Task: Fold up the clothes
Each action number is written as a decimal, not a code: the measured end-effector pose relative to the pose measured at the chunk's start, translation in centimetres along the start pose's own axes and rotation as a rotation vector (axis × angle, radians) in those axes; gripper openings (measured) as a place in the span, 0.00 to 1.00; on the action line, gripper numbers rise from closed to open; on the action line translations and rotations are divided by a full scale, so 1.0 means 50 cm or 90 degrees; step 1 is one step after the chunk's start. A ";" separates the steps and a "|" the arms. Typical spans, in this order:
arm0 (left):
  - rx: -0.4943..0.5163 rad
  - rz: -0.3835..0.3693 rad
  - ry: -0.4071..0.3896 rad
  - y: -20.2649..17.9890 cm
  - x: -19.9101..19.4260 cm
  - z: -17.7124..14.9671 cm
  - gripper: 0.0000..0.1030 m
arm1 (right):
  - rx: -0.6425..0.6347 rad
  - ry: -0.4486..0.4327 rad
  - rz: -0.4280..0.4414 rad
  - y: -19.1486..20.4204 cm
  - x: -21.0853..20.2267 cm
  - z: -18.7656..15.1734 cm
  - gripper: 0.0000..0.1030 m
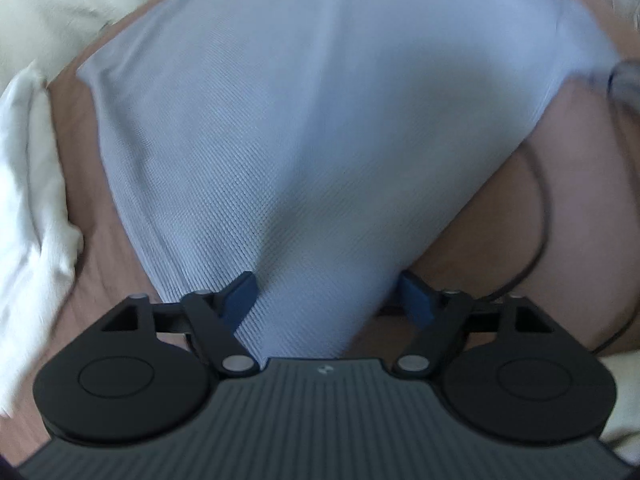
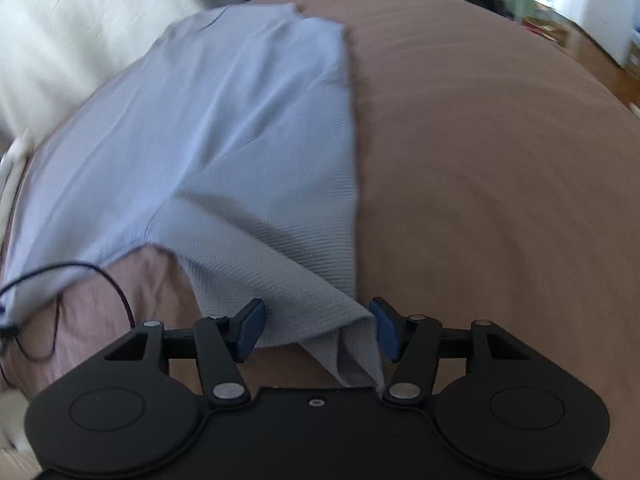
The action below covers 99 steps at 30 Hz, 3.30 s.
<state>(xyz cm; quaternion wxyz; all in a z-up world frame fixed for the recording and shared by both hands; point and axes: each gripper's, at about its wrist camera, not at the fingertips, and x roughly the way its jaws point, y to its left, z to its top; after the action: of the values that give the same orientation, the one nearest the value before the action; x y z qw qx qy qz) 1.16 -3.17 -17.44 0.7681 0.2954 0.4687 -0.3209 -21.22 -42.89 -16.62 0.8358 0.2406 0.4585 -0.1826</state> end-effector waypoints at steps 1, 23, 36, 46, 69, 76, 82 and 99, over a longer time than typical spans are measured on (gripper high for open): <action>-0.007 0.000 -0.001 -0.004 0.012 0.012 0.75 | -0.007 0.002 0.006 0.004 0.011 0.000 0.62; -0.146 0.024 -0.254 0.217 -0.068 0.195 0.06 | -0.228 -0.322 -0.019 0.265 -0.061 0.380 0.08; -0.219 -0.011 -0.401 0.175 -0.174 0.085 0.05 | -0.163 -0.439 -0.060 0.299 -0.126 0.346 0.08; -0.195 0.008 -0.423 0.075 -0.298 0.032 0.05 | -0.120 -0.480 -0.081 0.210 -0.264 0.199 0.08; -0.077 -0.024 -0.348 0.043 -0.423 0.008 0.05 | -0.174 -0.430 -0.063 0.226 -0.405 0.239 0.08; -0.226 -0.060 -0.231 0.245 -0.199 0.156 0.06 | -0.278 -0.233 -0.040 0.374 -0.049 0.580 0.08; -0.228 0.017 -0.190 0.275 -0.011 0.200 0.06 | -0.266 -0.163 -0.070 0.428 0.212 0.665 0.08; -0.301 0.069 -0.161 0.364 0.070 0.161 0.40 | -0.257 -0.123 -0.163 0.481 0.425 0.698 0.33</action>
<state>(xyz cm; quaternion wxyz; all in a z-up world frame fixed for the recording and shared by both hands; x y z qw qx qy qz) 20.68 1.26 -14.73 0.8842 0.0898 0.4146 -0.1953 26.00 -44.92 -12.95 0.8770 -0.0100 0.4303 -0.2134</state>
